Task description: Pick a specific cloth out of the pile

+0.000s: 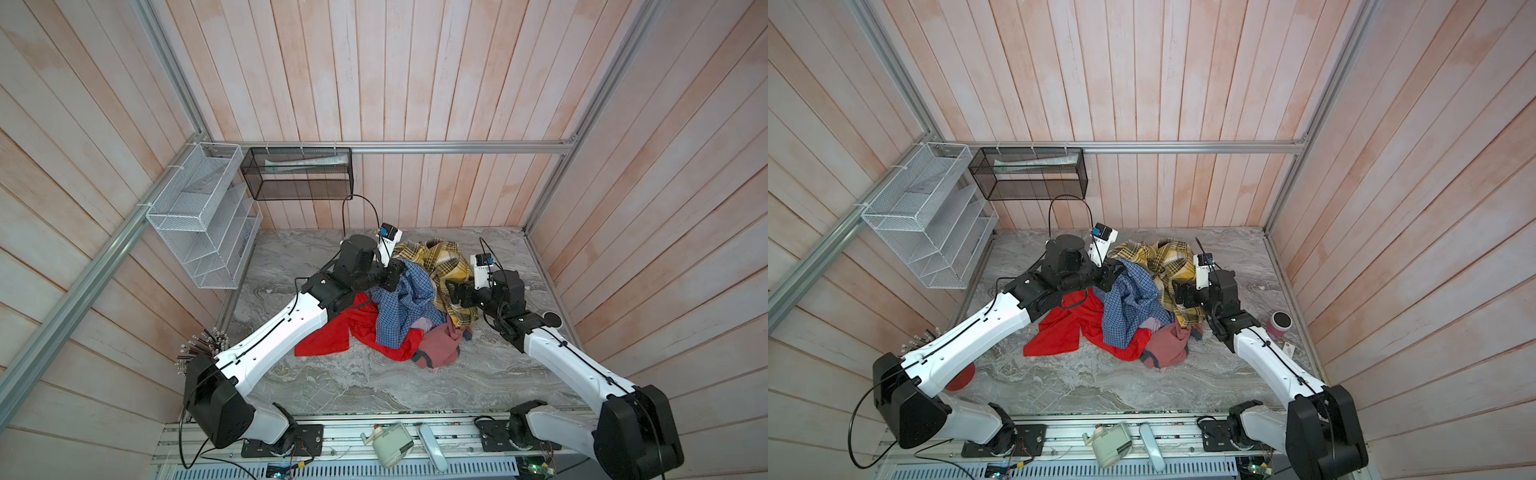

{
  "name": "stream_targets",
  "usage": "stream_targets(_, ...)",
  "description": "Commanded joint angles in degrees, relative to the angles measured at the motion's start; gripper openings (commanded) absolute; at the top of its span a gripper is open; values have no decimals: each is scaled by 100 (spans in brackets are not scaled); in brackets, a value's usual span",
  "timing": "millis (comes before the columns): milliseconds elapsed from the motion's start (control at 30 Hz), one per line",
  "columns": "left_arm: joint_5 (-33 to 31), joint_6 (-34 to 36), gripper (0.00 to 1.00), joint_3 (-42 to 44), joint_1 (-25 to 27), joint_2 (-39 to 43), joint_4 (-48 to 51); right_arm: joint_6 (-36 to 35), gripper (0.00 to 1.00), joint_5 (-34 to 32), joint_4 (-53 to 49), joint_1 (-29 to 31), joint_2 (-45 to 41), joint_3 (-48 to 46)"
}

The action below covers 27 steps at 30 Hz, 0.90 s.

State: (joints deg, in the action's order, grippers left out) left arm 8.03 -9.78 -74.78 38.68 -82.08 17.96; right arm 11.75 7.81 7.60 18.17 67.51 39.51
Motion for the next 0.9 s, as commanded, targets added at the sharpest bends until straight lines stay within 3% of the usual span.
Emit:
stream_targets(0, -273, -370, 23, 436, -91, -31, -63, -54, 84, 105, -122, -16, -54, 66)
stream_targets(233, -656, -709, 50, 896, -334, -260, 643, -59, 84, 117, -292, -18, -43, 223)
stream_targets(467, -1315, -927, 77, 1327, -332, 251, 1019, -94, 84, 63, -460, -17, -63, 380)
stream_targets(567, -1273, -861, 92, 1246, -326, 542, 1044, -176, 83, 159, -486, 33, -87, 488)
stream_targets(733, -1602, -506, 92, 1076, 139, 941, 1114, -226, 82, 72, -727, 119, -71, 757)
stream_targets(867, -1357, -639, 87, 1225, 297, 1061, 1227, -277, 82, -186, -918, 119, -173, 855)
